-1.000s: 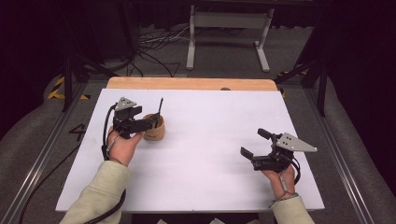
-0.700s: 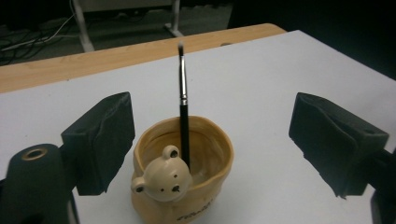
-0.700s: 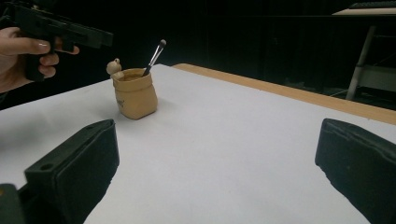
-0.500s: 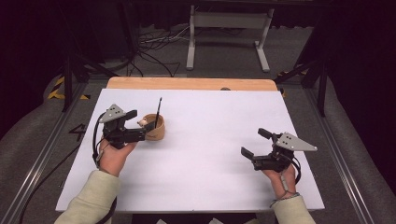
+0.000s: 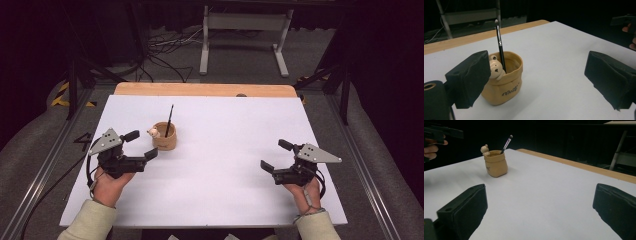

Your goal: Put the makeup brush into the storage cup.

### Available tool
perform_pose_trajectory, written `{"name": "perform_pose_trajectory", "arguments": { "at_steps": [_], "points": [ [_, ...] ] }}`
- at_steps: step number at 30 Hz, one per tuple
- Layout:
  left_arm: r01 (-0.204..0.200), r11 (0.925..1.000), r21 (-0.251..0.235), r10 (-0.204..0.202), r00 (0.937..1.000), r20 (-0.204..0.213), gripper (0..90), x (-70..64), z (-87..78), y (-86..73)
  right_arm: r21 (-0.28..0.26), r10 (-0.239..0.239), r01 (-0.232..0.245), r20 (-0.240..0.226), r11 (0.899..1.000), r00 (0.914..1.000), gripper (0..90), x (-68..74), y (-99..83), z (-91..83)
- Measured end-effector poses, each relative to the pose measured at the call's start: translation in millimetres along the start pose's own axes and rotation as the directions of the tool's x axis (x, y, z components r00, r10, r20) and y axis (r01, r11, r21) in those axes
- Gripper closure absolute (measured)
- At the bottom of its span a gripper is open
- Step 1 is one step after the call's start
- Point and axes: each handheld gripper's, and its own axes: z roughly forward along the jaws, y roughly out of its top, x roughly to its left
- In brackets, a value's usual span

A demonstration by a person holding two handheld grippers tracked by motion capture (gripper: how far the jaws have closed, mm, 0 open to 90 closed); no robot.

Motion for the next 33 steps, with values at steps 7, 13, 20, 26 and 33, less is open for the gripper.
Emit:
{"name": "perform_pose_trajectory", "arguments": {
  "at_steps": [7, 13, 20, 26, 33],
  "points": [
    [0.020, 0.9996, -0.021, -0.019, 0.9992, 0.034, 4.2, 1.8, -12.7, -19.2, 0.010, -0.002, 0.002, 0.007, 1.000, 1.0000, 0.0, -1.2, -5.2, -5.1],
    [0.017, 0.9993, -0.033, -0.015, 0.9992, 0.038, 3.8, 3.5, -21.1, -30.4, 0.001, -0.013, 0.013, 0.002, 1.000, 0.9999, 0.0, -3.0, -11.8, -9.2],
    [-0.031, 0.9988, -0.038, 0.031, 0.9993, 0.019, 2.9, -0.1, -24.8, -48.4, -0.007, -0.014, 0.014, 0.006, 1.000, 0.9999, 0.0, -4.8, -22.1, -13.7],
    [-0.021, 0.9998, -0.006, 0.021, 0.9997, 0.015, 2.4, -1.0, -23.3, -62.8, 0.007, -0.016, 0.016, 0.001, 1.000, 0.9999, 0.0, -3.4, -30.4, -14.3],
    [0.003, 1.0000, 0.001, -0.003, 1.0000, 0.006, 1.8, 1.0, -23.2, -71.1, 0.005, -0.035, 0.035, -0.012, 0.999, 0.9993, 0.0, -0.2, -38.4, -11.1]
  ]
}}
